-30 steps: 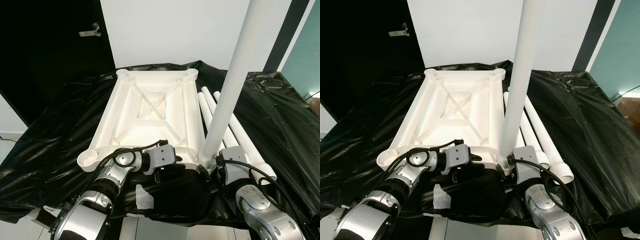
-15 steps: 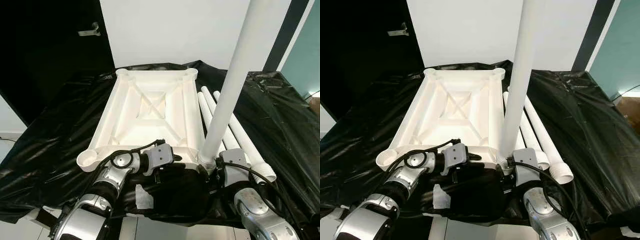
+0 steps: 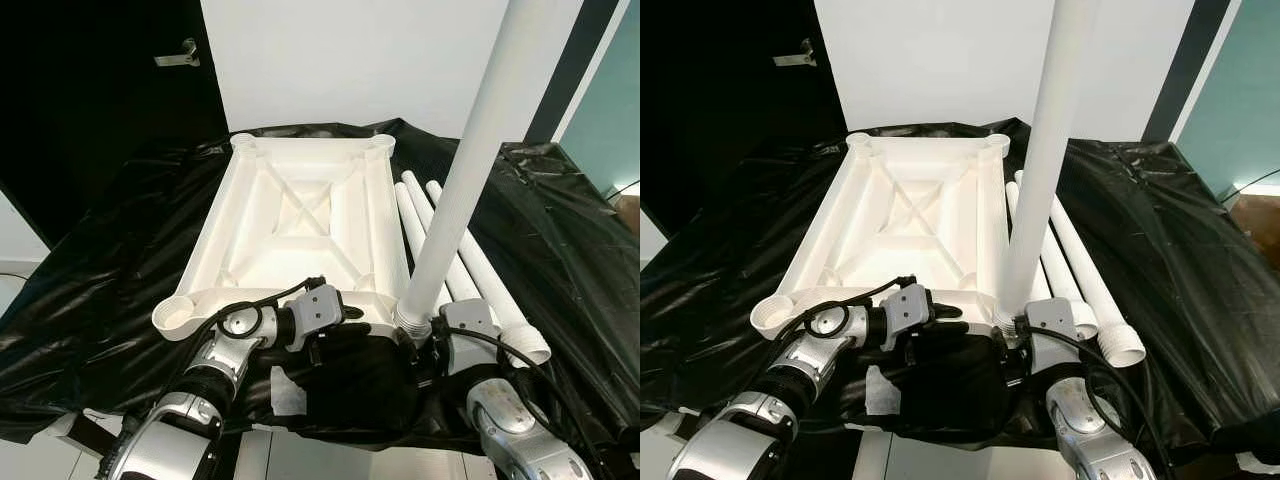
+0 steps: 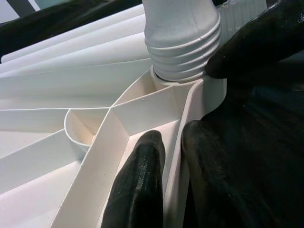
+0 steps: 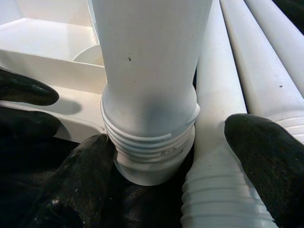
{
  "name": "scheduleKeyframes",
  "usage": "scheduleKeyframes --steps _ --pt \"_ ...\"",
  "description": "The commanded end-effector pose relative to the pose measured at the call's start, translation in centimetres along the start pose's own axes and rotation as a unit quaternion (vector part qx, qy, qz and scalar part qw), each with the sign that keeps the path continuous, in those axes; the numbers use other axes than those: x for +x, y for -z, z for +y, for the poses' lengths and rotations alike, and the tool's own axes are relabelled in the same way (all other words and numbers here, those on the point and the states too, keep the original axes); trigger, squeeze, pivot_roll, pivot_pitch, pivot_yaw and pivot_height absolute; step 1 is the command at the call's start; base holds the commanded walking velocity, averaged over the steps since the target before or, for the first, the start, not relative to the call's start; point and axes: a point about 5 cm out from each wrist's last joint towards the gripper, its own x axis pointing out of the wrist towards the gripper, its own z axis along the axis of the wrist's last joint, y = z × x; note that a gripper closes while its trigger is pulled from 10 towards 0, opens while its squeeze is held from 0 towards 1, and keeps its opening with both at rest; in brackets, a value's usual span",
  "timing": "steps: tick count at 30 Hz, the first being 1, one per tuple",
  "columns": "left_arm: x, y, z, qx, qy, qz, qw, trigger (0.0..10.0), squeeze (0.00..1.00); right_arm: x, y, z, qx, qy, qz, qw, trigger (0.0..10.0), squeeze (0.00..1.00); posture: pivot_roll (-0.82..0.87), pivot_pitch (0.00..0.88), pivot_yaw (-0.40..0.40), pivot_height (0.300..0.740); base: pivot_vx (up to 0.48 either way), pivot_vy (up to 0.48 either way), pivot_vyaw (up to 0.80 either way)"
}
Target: Building children table
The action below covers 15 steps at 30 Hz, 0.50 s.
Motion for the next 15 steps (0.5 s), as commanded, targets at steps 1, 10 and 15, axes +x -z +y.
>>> scheduleKeyframes --steps 1,10,15 --pt "-0.58 1.73 -1.02 -0.034 -0.004 0.027 0.999 10.0 0.00 -0.54 -2.31 -1.91 -0.019 0.059 -0.170 0.983 10.0 0.00 -0.20 0.000 0.000 0.740 0.000 0.000 0.00" --pt "-0.89 1.06 -0.69 -0.032 -0.016 -0.001 0.999 10.0 0.00 -0.66 -2.18 -1.93 -0.021 0.064 -0.172 0.983 10.0 0.00 -0.20 0.026 0.050 0.740 0.000 0.000 0.00" --pt "-0.89 1.06 -0.69 -0.032 -0.016 -0.001 0.999 10.0 0.00 -0.66 -2.18 -1.93 -0.021 0.064 -0.172 0.983 10.0 0.00 -0.20 0.026 0.050 0.740 0.000 0.000 0.00"
